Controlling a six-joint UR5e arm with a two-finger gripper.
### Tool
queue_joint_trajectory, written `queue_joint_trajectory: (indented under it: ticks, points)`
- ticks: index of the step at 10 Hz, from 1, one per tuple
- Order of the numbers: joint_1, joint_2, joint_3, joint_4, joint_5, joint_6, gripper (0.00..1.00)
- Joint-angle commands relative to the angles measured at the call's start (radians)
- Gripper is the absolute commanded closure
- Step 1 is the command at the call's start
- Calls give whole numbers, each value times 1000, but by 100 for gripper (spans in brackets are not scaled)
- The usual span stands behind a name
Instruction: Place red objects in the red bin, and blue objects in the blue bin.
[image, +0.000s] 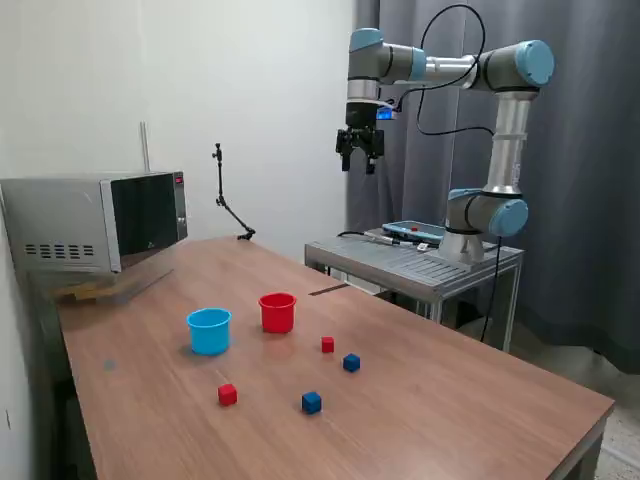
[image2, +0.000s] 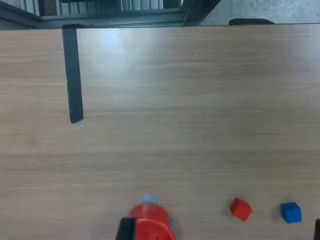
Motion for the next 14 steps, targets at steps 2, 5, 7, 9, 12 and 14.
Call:
queue_joint_trajectory:
  ticks: [2,5,7,9,12,14]
  points:
    - [0,2,-3,0,0,0,0]
    - [0,3,-3,6,0,0,0]
    - [0,2,-3,5,0,0,0]
    - [0,3,-8,5,5,3,0]
    - [0,9,-15,6,23,2,0]
    - [0,9,-14,6,21,2,0]
